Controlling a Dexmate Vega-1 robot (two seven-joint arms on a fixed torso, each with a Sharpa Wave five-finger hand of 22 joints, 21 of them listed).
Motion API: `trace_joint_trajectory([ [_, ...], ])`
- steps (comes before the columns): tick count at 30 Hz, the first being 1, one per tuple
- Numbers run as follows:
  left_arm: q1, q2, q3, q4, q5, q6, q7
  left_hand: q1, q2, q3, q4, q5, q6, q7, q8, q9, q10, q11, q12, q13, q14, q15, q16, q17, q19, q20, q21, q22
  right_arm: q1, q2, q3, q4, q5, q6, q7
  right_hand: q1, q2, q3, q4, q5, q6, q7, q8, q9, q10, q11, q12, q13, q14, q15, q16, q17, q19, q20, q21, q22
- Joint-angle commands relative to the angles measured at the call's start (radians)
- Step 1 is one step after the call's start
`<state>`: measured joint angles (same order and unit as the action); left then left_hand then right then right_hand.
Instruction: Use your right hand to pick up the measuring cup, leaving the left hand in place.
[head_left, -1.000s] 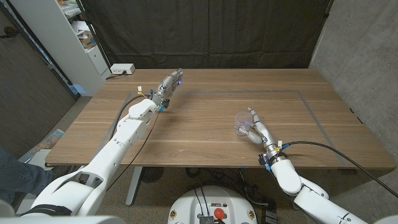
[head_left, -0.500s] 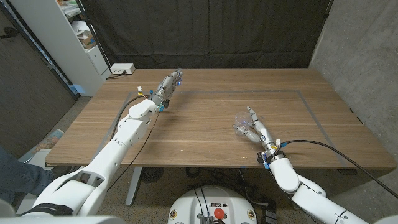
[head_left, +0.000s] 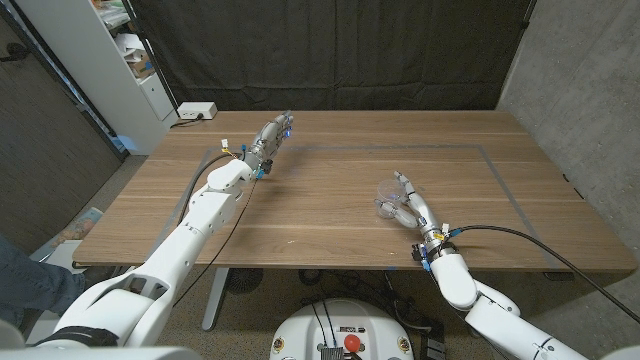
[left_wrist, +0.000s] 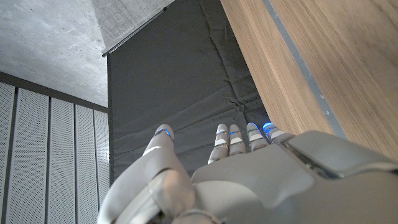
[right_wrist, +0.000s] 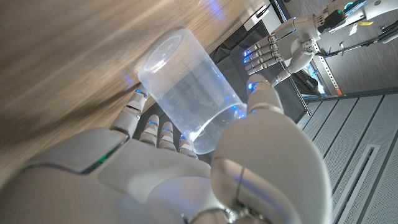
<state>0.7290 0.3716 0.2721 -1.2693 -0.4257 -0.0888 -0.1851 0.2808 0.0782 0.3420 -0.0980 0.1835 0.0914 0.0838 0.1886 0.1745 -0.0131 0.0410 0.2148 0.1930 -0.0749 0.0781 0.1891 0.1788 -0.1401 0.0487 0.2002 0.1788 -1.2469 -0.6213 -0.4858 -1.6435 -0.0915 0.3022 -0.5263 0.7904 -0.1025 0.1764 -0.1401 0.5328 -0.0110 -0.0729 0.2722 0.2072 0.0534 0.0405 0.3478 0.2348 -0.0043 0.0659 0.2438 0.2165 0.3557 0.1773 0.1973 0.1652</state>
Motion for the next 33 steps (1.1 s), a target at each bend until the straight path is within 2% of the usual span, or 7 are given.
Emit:
trace_joint_trajectory([
  [1,-0.007,-0.003,0.000,0.009,0.002,-0.005,-0.006,0.001,0.004,0.000,-0.004,0.001,0.005,-0.004,0.000,0.004,0.006,0.001,-0.002,0.002,-0.004,0.000,-0.002,0.003,-0.007,0.002,-0.003,0.002,-0.006,0.020,-0.001,0.001,-0.020,-0.009,-0.049,0.022,0.011,0.000,0.004,0.008,0.032,-0.014,0.009,0.003,0.048,-0.015,0.025,0.013,0.029,-0.006,0.009,0.006,0.013,0.018,-0.001,0.006],
  [5,-0.008,-0.004,0.000,0.011,0.002,-0.005,-0.008,0.000,0.004,-0.001,-0.004,0.001,0.005,-0.004,0.000,0.004,0.006,0.002,-0.002,0.002,-0.003,-0.001,-0.001,0.003,-0.007,0.005,-0.003,0.002,-0.007,0.025,0.000,-0.001,-0.019,-0.012,-0.058,0.046,0.025,0.006,0.002,0.012,0.066,-0.026,0.011,0.003,0.082,-0.030,0.047,0.025,0.084,-0.009,0.025,0.008,0.022,0.033,-0.001,0.007],
  [11,-0.011,-0.003,0.001,0.012,0.003,-0.003,-0.012,0.000,0.005,-0.001,-0.005,0.001,0.006,-0.002,-0.001,0.004,0.007,0.001,-0.002,0.002,-0.004,-0.001,-0.002,0.003,-0.007,0.008,-0.003,0.002,-0.010,0.031,-0.001,-0.011,-0.037,-0.041,-0.080,0.090,0.047,0.019,-0.003,0.012,0.144,-0.046,0.024,0.004,0.129,-0.043,0.079,0.044,0.183,-0.019,0.050,0.009,0.070,0.031,0.012,0.010],
  [17,-0.013,-0.003,0.001,0.011,0.005,-0.001,-0.010,0.000,0.005,-0.001,-0.005,0.001,0.006,-0.002,-0.001,0.004,0.008,0.003,-0.002,0.002,-0.003,0.000,-0.001,0.003,-0.007,0.013,-0.002,0.002,-0.013,0.034,-0.001,-0.027,-0.049,-0.080,-0.097,0.140,0.066,0.030,0.000,-0.002,0.338,-0.092,0.073,0.013,0.197,-0.068,0.125,0.074,0.269,-0.049,0.061,0.015,0.183,0.027,0.035,0.013],
  [20,-0.016,-0.004,0.002,0.014,0.006,-0.001,-0.011,-0.001,0.005,-0.001,-0.005,0.001,0.006,-0.001,-0.001,0.004,0.009,0.003,-0.002,0.002,-0.003,0.000,-0.001,0.003,-0.007,0.014,-0.002,0.002,-0.014,0.037,-0.002,-0.031,-0.056,-0.095,-0.110,0.152,0.076,0.035,0.003,-0.008,0.384,-0.104,0.087,0.020,0.223,-0.076,0.139,0.084,0.301,-0.064,0.070,0.024,0.242,0.021,0.050,0.014],
  [25,-0.024,-0.007,0.004,0.026,0.007,-0.004,-0.016,-0.001,0.005,-0.001,-0.005,0.001,0.006,-0.003,-0.001,0.004,0.007,0.001,-0.002,0.002,-0.003,0.000,-0.001,0.003,-0.007,0.016,-0.002,0.002,-0.015,0.036,-0.001,-0.040,-0.062,-0.116,-0.122,0.171,0.092,0.046,0.004,-0.027,0.487,-0.120,0.124,0.033,0.286,-0.095,0.171,0.102,0.353,-0.088,0.088,0.046,0.314,-0.014,0.065,0.017],
  [33,-0.034,-0.016,0.005,0.049,0.007,-0.010,-0.024,-0.002,0.005,-0.001,-0.005,0.001,0.005,-0.005,-0.001,0.004,0.008,0.001,-0.002,0.002,-0.003,0.003,-0.001,0.003,-0.008,0.020,-0.002,0.002,-0.017,0.033,0.000,-0.052,-0.059,-0.143,-0.128,0.186,0.108,0.058,0.004,-0.052,0.534,-0.116,0.141,0.042,0.320,-0.107,0.190,0.118,0.420,-0.098,0.115,0.070,0.366,-0.053,0.081,0.022],
])
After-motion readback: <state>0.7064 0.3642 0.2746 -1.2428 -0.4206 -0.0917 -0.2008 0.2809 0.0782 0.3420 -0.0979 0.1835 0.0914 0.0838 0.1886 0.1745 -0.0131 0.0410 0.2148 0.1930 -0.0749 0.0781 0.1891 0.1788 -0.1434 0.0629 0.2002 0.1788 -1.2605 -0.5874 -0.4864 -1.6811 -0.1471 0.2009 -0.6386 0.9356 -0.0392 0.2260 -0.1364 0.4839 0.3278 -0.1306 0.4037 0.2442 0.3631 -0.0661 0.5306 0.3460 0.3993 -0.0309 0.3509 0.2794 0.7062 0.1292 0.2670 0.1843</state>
